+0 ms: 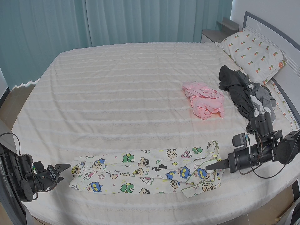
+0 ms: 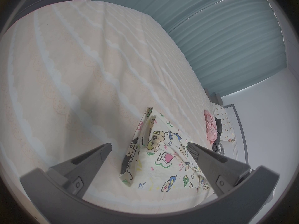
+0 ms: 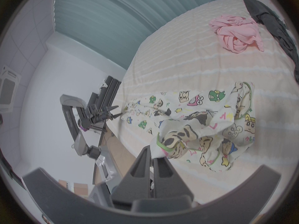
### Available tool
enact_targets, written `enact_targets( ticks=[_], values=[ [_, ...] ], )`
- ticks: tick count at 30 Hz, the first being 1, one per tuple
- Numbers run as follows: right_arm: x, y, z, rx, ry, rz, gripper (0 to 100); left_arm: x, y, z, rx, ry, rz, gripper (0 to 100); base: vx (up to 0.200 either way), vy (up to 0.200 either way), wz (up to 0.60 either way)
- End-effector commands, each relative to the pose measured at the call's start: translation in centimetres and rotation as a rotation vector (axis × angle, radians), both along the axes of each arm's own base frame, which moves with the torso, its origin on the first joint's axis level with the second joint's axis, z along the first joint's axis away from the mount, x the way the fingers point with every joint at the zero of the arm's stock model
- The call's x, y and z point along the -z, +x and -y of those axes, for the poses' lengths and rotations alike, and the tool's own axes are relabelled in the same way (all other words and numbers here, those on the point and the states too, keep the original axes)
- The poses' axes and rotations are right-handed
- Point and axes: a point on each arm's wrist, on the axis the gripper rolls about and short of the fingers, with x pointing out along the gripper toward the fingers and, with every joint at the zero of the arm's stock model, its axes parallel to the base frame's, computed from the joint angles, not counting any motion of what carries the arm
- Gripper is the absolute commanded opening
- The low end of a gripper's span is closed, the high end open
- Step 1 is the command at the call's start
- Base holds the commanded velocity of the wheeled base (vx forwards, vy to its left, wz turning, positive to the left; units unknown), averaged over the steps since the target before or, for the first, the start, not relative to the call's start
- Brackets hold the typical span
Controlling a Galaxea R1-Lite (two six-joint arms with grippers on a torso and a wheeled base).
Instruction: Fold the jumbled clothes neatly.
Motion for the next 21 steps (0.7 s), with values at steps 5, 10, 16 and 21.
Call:
enact_targets(
  ticks=[5, 10, 16, 21],
  values=[
    [0.1, 4.1, -1.3, 0.072, 0.046, -0.084, 0, 0.0, 0.0, 0.0, 0.0, 0.0, 0.002, 100, 0.0, 0.0, 0.0],
    [0.5, 6.1, -1.8, 0.135, 0.025, -0.244, 0, 0.0, 0.0, -0.1, -0.002, -0.001, 0.0, 100, 0.0, 0.0, 0.0],
    [0.6, 8.8, -1.1, 0.236, 0.005, -0.423, 0, 0.0, 0.0, -0.1, -0.005, -0.001, 0.0, 100, 0.0, 0.0, 0.0],
    [1.6, 11.2, -0.7, 0.342, -0.004, -0.465, 0, 0.0, 0.0, -0.1, -0.005, -0.001, -0.001, 100, 0.0, 0.0, 0.0]
  ],
)
